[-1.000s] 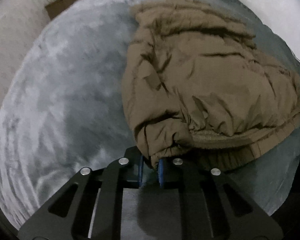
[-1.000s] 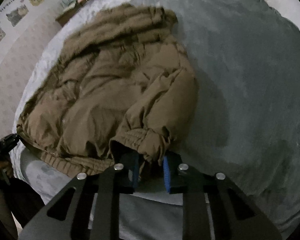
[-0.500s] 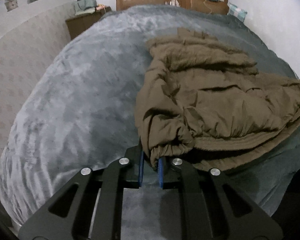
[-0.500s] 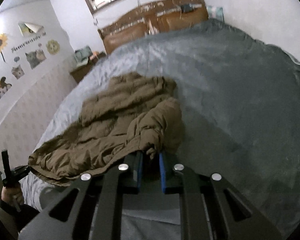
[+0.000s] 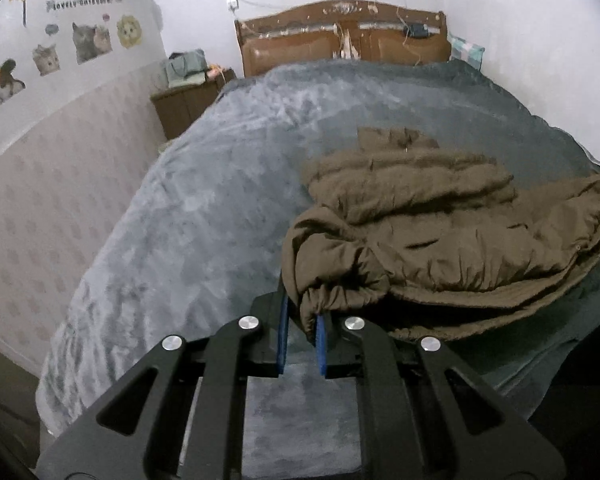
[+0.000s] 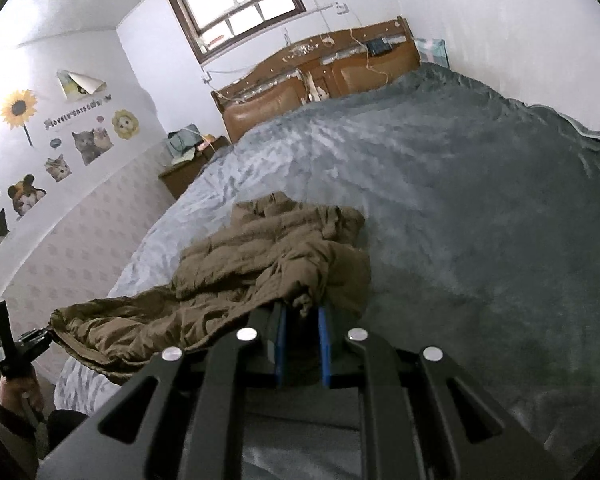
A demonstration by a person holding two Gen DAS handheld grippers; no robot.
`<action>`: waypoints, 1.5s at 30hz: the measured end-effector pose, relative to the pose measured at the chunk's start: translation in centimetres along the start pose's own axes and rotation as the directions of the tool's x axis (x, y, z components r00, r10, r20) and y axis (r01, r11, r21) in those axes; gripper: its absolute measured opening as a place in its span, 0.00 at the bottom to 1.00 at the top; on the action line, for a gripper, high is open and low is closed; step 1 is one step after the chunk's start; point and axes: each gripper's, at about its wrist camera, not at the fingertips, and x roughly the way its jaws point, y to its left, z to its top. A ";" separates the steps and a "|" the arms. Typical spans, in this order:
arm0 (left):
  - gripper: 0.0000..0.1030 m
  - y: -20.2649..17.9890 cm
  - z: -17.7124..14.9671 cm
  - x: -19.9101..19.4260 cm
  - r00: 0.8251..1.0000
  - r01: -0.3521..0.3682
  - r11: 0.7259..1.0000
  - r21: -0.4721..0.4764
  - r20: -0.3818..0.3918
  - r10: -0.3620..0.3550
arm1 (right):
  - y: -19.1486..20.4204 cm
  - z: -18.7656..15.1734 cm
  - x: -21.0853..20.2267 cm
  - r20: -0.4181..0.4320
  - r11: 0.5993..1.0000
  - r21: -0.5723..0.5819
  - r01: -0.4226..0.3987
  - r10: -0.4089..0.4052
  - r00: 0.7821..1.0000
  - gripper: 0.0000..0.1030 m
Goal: Fold large clothes
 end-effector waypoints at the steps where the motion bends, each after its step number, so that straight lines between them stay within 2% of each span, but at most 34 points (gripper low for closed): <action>1: 0.09 0.2 0.2 -0.8 1.000 0.000 1.000 0.000 0.013 0.000 | 0.1 0.2 -0.7 0.012 1.000 -0.001 0.000 0.000 1.000 0.12; 10: 0.09 1.2 1.2 -6.4 0.994 0.003 1.000 -0.028 0.106 0.000 | 1.7 1.2 -5.5 0.084 0.998 -0.044 -0.043 0.046 0.995 0.12; 13: 0.09 1.8 1.9 -6.3 0.993 -0.008 0.999 -0.039 0.115 0.012 | 1.7 2.3 -5.6 0.079 0.995 -0.024 -0.096 0.098 0.992 0.12; 16: 0.09 2.2 3.0 -5.5 0.993 -0.013 0.998 -0.057 0.116 0.019 | 2.4 3.7 -4.2 0.088 0.996 -0.067 -0.064 0.069 0.994 0.12; 21: 0.09 3.1 7.1 -0.9 0.994 -0.026 0.997 -0.074 0.102 0.034 | 2.8 7.7 1.2 0.054 0.993 -0.012 -0.114 0.114 0.992 0.12; 25: 0.09 3.6 12.2 4.1 0.993 -0.064 0.996 -0.070 0.093 0.070 | 3.5 12.0 6.8 0.044 0.998 -0.028 -0.052 0.053 0.998 0.12; 29: 0.10 4.1 17.5 9.5 0.997 -0.056 0.995 -0.085 0.051 0.061 | 3.2 15.5 11.8 0.015 1.000 0.009 -0.003 0.003 1.000 0.12; 33: 0.14 3.5 20.6 14.6 0.996 -0.089 0.993 -0.075 -0.002 0.089 | 2.9 17.9 16.5 -0.018 0.998 0.006 0.058 -0.058 0.998 0.12; 37: 0.16 2.3 22.4 20.5 0.988 -0.141 0.989 -0.046 -0.070 0.137 | 2.0 18.8 22.2 -0.071 0.991 0.019 0.136 -0.134 0.988 0.12; 38: 0.19 2.1 22.6 21.8 0.985 -0.150 0.988 -0.041 -0.087 0.146 | 1.6 19.0 23.2 -0.081 0.988 0.028 0.150 -0.148 0.986 0.12; 39: 0.30 2.1 22.8 23.3 0.981 -0.166 0.985 -0.040 -0.104 0.161 | 1.1 19.1 24.7 -0.099 0.984 0.043 0.172 -0.167 0.981 0.12; 40: 0.49 2.1 22.8 24.4 0.977 -0.186 0.982 -0.037 -0.112 0.180 | 0.7 19.2 25.6 -0.110 0.980 0.056 0.191 -0.184 0.977 0.13; 41: 0.60 2.1 22.7 25.8 0.970 -0.211 0.977 -0.037 -0.132 0.205 | 0.0 19.0 26.9 -0.127 0.972 0.079 0.222 -0.211 0.969 0.15; 42: 0.77 2.5 22.7 26.8 0.967 -0.217 0.975 -0.044 -0.150 0.208 | -0.5 18.8 27.9 -0.144 0.966 0.093 0.240 -0.226 0.963 0.25; 43: 0.89 2.9 22.5 27.5 0.967 -0.204 0.977 -0.064 -0.168 0.191 | -0.8 18.6 28.7 -0.159 0.963 0.099 0.250 -0.232 0.960 0.36; 44: 0.93 3.4 22.2 27.9 0.969 -0.192 0.977 -0.090 -0.176 0.174 | -1.1 18.4 29.3 -0.165 0.959 0.101 0.265 -0.247 0.955 0.69; 45: 0.97 3.7 21.9 27.8 0.971 -0.190 0.976 -0.103 -0.169 0.171 | -1.3 18.3 29.2 -0.143 0.956 0.102 0.274 -0.259 0.955 0.83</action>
